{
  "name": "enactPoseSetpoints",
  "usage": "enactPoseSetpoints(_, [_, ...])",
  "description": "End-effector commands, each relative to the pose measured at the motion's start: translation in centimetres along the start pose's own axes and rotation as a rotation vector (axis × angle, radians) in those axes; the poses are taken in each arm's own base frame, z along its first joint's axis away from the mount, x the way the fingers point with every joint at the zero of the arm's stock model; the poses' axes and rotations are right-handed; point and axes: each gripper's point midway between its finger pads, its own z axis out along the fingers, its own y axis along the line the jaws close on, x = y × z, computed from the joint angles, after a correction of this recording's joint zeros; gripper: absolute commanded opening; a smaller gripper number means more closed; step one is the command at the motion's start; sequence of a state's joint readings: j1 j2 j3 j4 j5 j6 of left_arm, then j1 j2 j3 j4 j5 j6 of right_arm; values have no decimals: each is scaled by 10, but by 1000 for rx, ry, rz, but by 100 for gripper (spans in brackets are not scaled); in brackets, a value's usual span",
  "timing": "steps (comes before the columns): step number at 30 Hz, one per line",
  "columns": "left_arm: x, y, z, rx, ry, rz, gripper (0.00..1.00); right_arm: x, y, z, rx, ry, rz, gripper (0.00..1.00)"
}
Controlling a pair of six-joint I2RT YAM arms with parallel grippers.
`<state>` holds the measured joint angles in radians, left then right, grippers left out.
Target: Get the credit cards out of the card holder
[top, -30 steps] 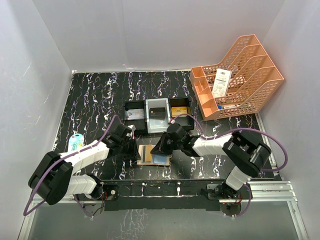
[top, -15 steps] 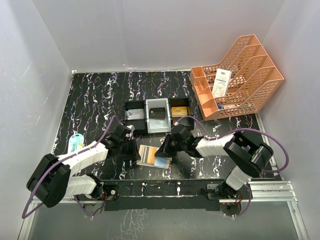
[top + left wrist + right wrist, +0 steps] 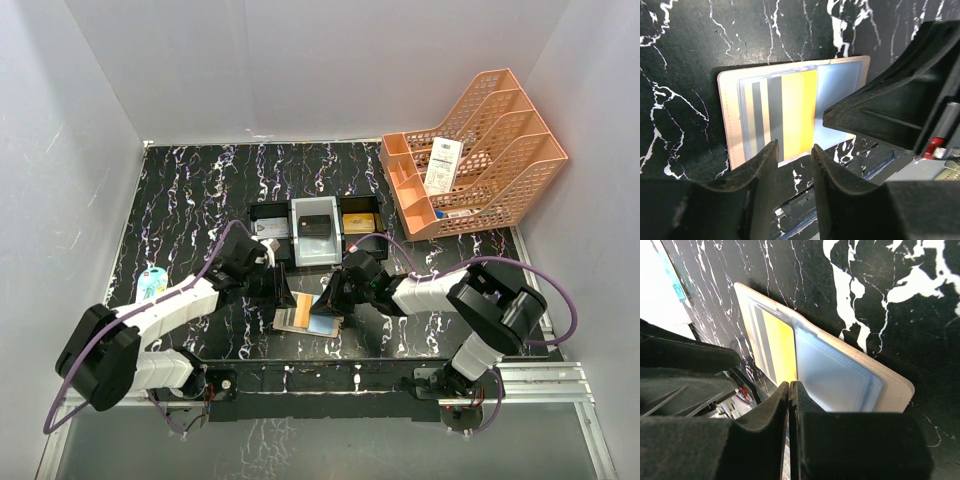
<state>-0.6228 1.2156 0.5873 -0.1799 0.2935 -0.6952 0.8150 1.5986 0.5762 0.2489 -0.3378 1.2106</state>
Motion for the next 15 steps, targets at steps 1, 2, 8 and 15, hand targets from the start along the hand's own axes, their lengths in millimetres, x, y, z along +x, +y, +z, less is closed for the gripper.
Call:
enactPoseSetpoints(1, [11,-2,8,22,67,15,29,-8,13,-2,-47,-38,-3,5])
enactPoseSetpoints(2, [14,0,10,22,79,13,28,-8,12,-2,-45,-35,-3,8])
enactPoseSetpoints(8, [25,18,21,-38,112,-3,22,-8,9,5,-17,-20,-6,17])
enactPoseSetpoints(15, [39,46,22,-152,133,-36,16,-6,-3,15,50,-14,2,22])
